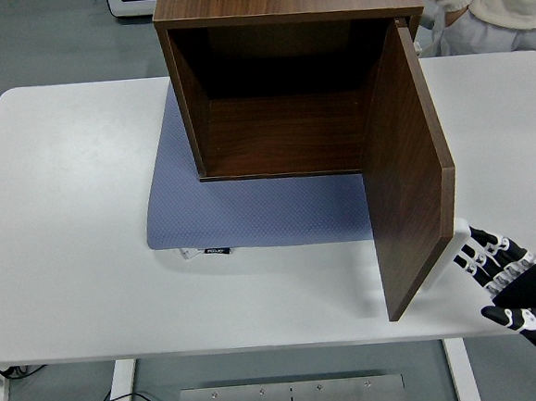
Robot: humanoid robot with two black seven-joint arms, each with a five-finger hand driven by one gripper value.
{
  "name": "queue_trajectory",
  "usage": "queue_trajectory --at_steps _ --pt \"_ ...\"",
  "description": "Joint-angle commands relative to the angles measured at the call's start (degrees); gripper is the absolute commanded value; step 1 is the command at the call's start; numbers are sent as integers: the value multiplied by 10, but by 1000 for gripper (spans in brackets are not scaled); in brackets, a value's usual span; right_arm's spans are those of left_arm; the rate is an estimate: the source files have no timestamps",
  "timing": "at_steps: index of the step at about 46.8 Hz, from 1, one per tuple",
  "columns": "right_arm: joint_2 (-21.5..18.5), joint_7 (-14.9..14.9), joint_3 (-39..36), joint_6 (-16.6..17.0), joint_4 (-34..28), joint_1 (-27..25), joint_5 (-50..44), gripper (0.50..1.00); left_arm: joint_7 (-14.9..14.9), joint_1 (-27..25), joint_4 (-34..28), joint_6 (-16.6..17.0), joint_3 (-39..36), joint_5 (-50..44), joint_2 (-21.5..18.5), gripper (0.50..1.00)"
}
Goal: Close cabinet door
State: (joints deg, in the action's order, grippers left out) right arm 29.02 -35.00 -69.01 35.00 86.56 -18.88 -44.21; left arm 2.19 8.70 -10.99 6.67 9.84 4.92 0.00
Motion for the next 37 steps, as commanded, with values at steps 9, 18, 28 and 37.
queue_trajectory --at_steps 9,18,28,37 --pt "-20 0 16 0 4 1 -25 1000 0 0 0 0 0 0 0 1000" --pt "-34 0 24 0 5 2 -35 1000 0 0 0 0 0 0 0 1000" --pt "-47 0 31 0 5 7 -42 1000 0 0 0 0 0 0 0 1000" --pt "-63 0 44 0 4 16 -47 1000 0 0 0 0 0 0 0 1000"
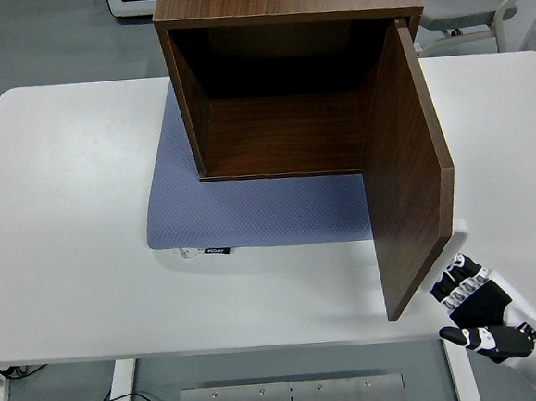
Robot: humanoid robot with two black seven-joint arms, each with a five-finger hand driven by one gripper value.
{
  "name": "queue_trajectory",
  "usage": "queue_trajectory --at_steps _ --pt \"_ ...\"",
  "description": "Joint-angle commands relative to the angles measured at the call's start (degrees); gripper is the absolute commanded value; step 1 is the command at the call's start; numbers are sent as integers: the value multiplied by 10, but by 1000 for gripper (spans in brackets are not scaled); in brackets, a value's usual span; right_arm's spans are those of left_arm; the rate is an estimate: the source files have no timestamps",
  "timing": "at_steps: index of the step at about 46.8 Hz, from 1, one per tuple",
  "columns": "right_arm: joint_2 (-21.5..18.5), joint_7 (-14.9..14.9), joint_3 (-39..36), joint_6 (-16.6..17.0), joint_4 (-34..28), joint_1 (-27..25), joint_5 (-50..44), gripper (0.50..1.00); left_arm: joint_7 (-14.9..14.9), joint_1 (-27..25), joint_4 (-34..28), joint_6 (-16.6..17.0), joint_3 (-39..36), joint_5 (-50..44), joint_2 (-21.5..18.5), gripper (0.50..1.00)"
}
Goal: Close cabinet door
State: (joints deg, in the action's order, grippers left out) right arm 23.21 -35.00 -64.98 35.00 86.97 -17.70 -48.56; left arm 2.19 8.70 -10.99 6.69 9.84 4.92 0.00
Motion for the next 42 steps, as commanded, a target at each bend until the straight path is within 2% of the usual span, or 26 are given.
queue_trajectory --at_steps 1,20,42 --pt "-6 0 5 0 0 5 -4 1000 0 0 0 0 0 0 0 1000" --pt "-34 0 43 0 0 32 -14 1000 0 0 0 0 0 0 0 1000" --pt "-70 0 71 -42 0 51 -16 1000 0 0 0 0 0 0 0 1000"
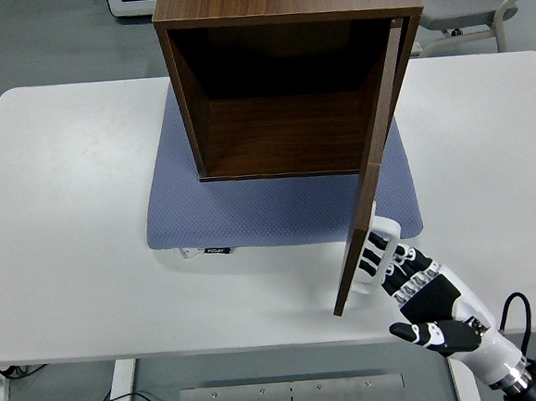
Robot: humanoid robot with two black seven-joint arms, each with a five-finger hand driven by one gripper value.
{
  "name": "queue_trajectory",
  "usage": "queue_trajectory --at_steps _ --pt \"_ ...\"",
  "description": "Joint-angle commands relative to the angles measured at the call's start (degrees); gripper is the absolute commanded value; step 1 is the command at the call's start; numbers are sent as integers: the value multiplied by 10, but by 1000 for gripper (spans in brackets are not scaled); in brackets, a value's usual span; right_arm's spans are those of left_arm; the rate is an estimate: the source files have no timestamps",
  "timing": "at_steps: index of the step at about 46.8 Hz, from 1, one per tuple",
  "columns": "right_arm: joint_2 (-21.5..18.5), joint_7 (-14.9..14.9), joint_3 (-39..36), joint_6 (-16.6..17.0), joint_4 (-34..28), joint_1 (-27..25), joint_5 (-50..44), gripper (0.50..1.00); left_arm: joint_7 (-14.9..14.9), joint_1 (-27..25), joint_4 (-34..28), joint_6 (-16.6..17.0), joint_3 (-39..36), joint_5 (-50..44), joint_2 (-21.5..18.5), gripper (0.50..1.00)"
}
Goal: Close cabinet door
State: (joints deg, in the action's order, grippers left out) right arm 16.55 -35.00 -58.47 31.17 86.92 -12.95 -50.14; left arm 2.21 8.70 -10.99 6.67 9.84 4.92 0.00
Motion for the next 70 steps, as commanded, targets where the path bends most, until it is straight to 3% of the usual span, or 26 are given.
queue_trajectory --at_steps 1,34,46,70 --pt "-6 0 8 -6 0 5 0 1000 0 0 0 0 0 0 0 1000" --pt "-41 0 49 -67 -4 55 -1 1000 0 0 0 0 0 0 0 1000" --pt "-51 0 51 -74 -14 71 0 1000 0 0 0 0 0 0 0 1000" --pt "-91 5 62 -134 -39 123 7 1000 0 0 0 0 0 0 0 1000"
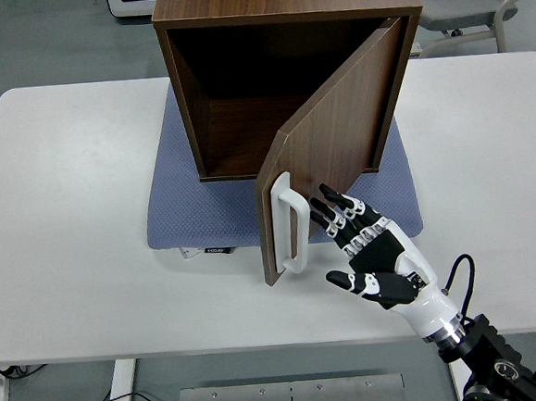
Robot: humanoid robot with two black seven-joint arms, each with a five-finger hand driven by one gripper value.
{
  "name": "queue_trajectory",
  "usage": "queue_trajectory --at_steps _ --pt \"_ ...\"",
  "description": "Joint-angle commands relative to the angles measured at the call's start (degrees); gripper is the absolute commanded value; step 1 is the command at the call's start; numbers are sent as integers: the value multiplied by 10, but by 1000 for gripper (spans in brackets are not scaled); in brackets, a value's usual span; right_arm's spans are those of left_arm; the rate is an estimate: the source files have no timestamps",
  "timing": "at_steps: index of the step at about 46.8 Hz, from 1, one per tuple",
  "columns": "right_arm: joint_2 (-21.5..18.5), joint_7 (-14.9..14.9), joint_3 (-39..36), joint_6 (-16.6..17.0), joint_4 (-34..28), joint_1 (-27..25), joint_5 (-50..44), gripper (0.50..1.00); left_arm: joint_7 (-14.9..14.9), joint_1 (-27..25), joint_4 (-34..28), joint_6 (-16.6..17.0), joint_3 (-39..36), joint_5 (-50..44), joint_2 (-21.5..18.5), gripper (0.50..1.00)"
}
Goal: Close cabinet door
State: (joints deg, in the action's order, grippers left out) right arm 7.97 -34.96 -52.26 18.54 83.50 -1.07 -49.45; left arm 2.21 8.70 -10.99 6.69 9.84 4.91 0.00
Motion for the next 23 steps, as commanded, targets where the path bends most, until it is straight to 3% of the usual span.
queue_trajectory --at_steps 1,23 --pt "-8 7 0 -11 -7 5 1 1000 0 0 0 0 0 0 0 1000" --pt "-36 14 21 -23 -27 37 1 1000 0 0 0 0 0 0 0 1000"
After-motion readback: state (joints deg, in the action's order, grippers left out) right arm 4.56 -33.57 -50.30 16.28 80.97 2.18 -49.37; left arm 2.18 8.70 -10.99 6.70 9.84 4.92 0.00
